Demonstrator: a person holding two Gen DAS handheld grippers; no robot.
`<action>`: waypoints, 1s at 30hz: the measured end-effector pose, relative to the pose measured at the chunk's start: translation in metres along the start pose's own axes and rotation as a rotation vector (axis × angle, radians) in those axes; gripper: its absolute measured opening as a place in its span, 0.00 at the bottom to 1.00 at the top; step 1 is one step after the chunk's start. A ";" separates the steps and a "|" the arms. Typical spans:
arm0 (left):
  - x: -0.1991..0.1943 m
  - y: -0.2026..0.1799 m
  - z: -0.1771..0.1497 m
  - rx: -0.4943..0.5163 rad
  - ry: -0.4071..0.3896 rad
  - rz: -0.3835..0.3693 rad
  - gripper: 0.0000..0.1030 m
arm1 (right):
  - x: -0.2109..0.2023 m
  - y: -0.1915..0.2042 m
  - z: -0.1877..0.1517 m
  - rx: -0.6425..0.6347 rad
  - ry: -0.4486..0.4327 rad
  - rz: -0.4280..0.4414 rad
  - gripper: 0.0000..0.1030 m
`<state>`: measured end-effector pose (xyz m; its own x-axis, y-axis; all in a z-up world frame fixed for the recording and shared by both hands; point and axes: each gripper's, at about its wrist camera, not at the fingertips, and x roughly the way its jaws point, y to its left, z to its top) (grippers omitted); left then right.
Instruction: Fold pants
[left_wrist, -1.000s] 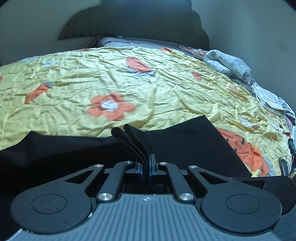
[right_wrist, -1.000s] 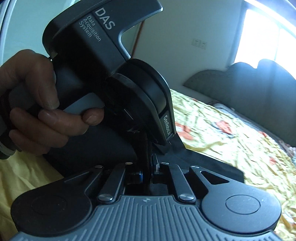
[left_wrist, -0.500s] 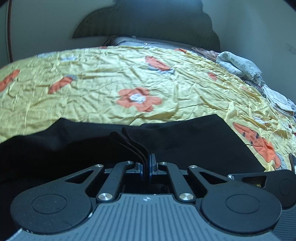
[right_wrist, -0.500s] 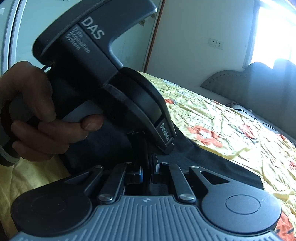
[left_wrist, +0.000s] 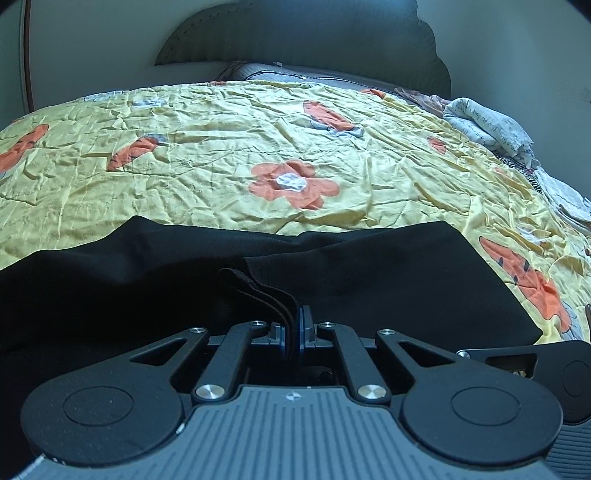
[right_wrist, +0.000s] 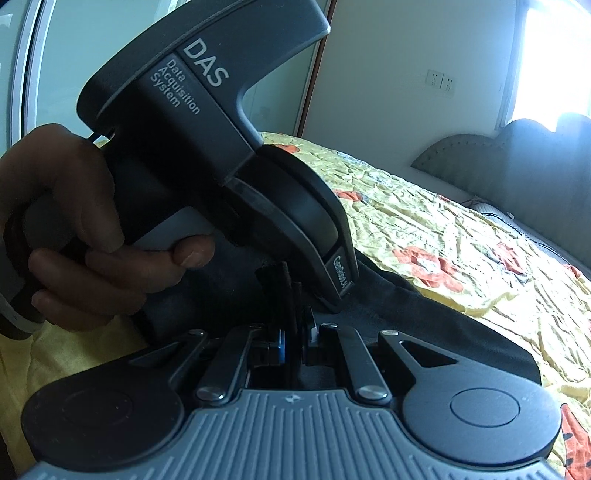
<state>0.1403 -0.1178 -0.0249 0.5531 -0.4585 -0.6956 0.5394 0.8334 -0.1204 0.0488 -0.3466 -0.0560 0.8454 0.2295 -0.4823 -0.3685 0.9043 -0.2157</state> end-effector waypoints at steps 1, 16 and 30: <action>0.000 0.000 0.000 0.002 0.000 0.002 0.07 | 0.000 -0.002 -0.001 0.001 0.002 0.000 0.08; -0.006 0.009 -0.004 0.006 -0.021 0.019 0.07 | -0.019 -0.019 -0.008 -0.001 0.015 -0.004 0.08; -0.005 0.013 -0.006 0.020 -0.017 0.024 0.18 | -0.040 -0.088 -0.014 -0.007 0.109 0.151 0.11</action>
<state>0.1413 -0.1029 -0.0274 0.5765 -0.4440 -0.6860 0.5387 0.8377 -0.0895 0.0423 -0.4406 -0.0296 0.7332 0.3220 -0.5990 -0.4912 0.8599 -0.1391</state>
